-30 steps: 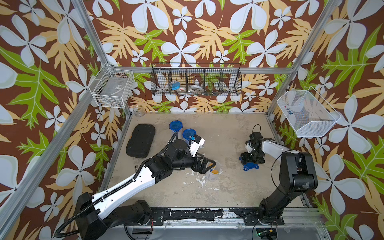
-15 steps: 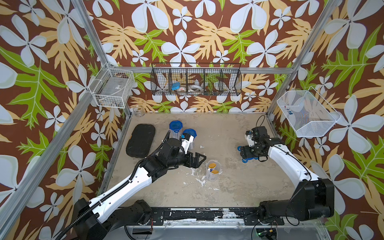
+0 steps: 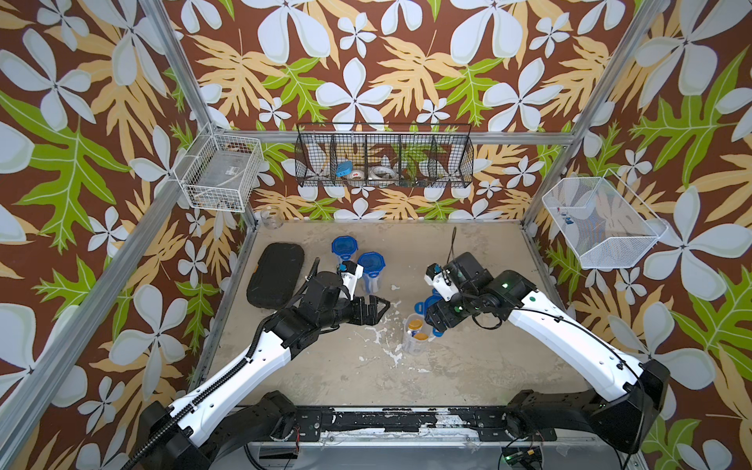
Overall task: Pack away toiletry kits
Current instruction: Adjust the container at the center of the board.
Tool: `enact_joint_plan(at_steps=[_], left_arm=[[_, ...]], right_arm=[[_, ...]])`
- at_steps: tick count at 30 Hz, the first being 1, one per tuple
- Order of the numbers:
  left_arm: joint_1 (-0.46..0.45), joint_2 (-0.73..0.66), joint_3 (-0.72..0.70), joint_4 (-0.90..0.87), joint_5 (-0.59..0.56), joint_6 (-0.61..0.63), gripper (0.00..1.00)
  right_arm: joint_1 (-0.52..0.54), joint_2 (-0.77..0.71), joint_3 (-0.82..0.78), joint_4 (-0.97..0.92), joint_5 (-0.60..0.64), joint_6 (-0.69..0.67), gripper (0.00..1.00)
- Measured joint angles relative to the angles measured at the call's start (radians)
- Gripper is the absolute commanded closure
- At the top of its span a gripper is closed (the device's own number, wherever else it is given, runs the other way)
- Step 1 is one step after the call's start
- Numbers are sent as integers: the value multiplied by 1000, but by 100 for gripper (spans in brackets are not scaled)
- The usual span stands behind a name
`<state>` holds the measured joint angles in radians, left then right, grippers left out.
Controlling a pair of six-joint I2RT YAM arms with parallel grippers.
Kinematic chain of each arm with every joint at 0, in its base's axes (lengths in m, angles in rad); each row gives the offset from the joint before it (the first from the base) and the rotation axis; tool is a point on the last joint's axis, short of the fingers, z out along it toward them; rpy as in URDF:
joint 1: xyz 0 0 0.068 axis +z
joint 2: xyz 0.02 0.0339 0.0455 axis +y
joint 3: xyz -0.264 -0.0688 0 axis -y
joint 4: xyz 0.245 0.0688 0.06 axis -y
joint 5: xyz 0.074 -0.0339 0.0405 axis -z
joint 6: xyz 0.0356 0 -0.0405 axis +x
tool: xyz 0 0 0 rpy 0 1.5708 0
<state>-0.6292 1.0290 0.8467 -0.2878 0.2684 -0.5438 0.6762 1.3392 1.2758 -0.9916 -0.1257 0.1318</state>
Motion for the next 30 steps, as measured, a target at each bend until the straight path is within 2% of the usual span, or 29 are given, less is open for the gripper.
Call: enact_joint_plan(at_steps=[10, 11, 14, 17, 25, 29, 30], left_arm=[[0, -46, -21, -26, -44, -8, 4], [0, -48, -26, -27, -51, -10, 7], [0, -35, -48, -26, -53, -29, 35], [0, 18, -77, -6, -46, -44, 54], [-6, 84, -262, 255, -9, -186, 79], [-52, 167, -294, 426, -19, -244, 92], [-63, 192, -294, 465, -22, -256, 97]], right_arm=[[81, 120, 95, -36, 10, 130, 28], [83, 121, 97, -39, 23, 146, 28], [93, 95, 90, -42, 31, 203, 28], [100, 53, 79, -49, 32, 244, 28], [98, -5, 31, -58, 48, 312, 27], [97, -40, -14, -52, 43, 339, 27], [97, -47, -17, -51, 43, 341, 27]])
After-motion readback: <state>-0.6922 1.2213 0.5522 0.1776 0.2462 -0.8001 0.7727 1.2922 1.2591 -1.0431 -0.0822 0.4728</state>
